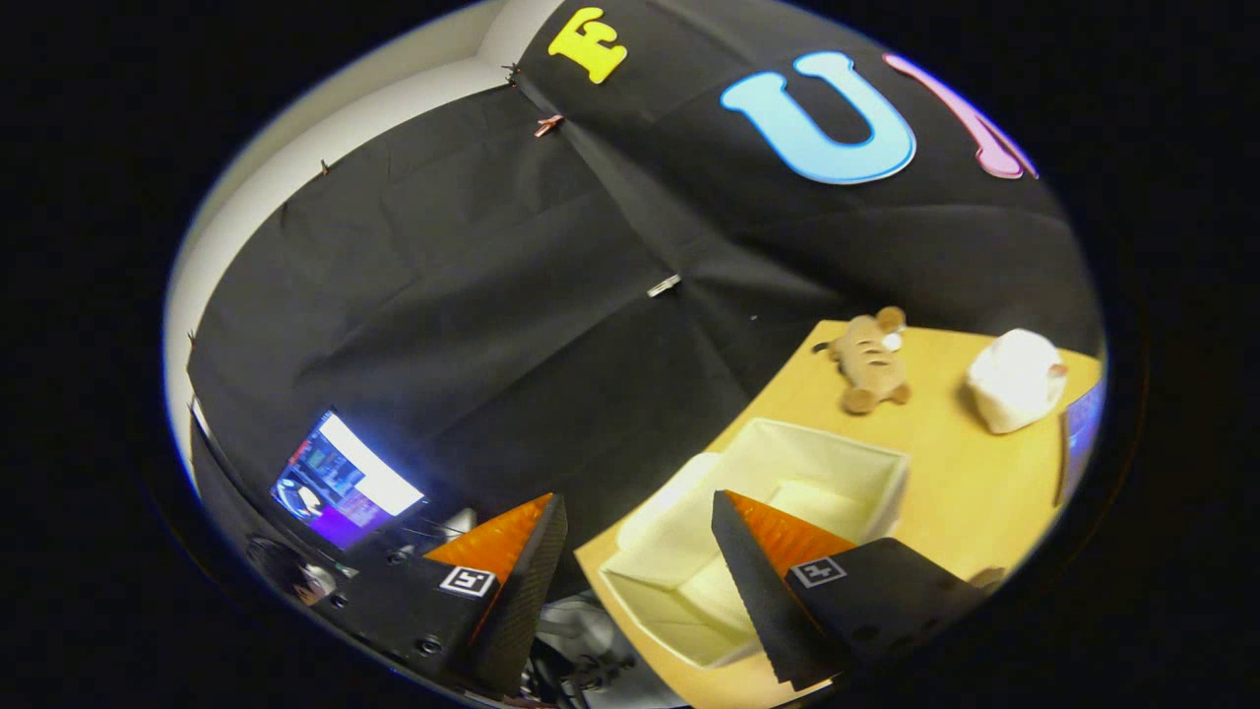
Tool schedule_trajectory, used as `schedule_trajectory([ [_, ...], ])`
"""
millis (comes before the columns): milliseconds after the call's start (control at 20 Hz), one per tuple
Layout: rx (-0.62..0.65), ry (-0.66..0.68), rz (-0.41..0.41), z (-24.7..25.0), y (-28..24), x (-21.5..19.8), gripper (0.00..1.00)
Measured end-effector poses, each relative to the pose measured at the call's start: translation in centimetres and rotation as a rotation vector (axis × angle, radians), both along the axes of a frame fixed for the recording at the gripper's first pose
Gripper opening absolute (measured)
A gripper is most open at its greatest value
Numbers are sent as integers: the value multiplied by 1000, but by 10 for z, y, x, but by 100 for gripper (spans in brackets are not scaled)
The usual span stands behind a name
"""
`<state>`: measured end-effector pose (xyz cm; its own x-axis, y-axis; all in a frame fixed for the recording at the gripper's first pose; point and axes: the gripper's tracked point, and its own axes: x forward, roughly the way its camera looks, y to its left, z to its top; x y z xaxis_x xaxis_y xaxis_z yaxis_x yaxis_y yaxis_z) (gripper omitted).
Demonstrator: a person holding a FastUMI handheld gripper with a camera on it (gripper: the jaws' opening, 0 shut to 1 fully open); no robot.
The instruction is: Open the storage box then place both shoes into the box .Put the left shoe in first, then the right shoe, with the right side of both shoes facing outward in a uniform manner.
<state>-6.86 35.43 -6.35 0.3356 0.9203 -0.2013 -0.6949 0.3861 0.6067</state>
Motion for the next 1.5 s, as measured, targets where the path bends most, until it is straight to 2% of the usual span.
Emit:
schedule_trajectory([
  [300,-214,-38,-201,-54,-114,4,94],
  [600,-509,5,-362,-146,-202,-18,94],
  [850,-686,67,-388,-225,-236,-29,94],
  [1100,-762,108,-393,-277,-242,-14,86],
  [1400,-787,137,-394,-318,-234,14,72],
  [1500,-787,148,-407,-322,-233,20,59],
])
